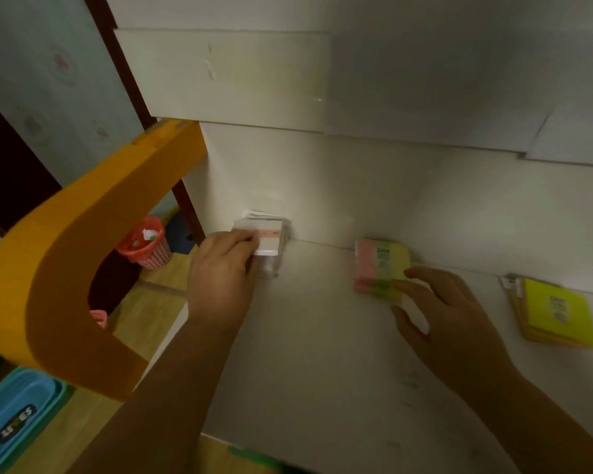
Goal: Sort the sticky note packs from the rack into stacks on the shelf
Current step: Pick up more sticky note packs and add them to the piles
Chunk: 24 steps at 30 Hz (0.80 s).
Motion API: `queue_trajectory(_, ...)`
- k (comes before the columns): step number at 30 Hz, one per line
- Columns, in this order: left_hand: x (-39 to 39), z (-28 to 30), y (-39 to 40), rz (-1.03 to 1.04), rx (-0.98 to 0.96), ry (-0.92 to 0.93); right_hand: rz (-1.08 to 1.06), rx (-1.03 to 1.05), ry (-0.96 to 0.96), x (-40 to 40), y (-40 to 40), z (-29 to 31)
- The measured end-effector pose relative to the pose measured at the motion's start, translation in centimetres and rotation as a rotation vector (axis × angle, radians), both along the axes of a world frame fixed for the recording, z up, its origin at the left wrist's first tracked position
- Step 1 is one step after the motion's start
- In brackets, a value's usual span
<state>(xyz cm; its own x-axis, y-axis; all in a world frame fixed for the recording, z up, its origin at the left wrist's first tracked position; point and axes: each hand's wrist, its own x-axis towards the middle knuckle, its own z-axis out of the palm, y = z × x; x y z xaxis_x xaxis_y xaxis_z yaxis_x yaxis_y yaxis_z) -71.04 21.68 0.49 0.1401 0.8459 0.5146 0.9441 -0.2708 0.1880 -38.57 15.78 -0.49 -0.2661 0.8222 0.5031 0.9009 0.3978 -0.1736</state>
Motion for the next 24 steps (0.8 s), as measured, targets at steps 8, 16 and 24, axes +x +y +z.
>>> queue_trajectory(8, -0.9, -2.9, 1.2, 0.001, -0.035, -0.007, 0.002, -0.04, 0.032, 0.0, -2.8, 0.3)
queue_trajectory(16, -0.6, -3.0, 0.6, 0.033, -0.147, -0.021, -0.013, -0.049, 0.017, -1.6, -3.8, 0.6)
queue_trajectory(24, 0.5, -2.5, -0.3, 0.062, -0.139, -0.08, -0.077, -0.06, 0.016, -2.4, -6.4, 0.9)
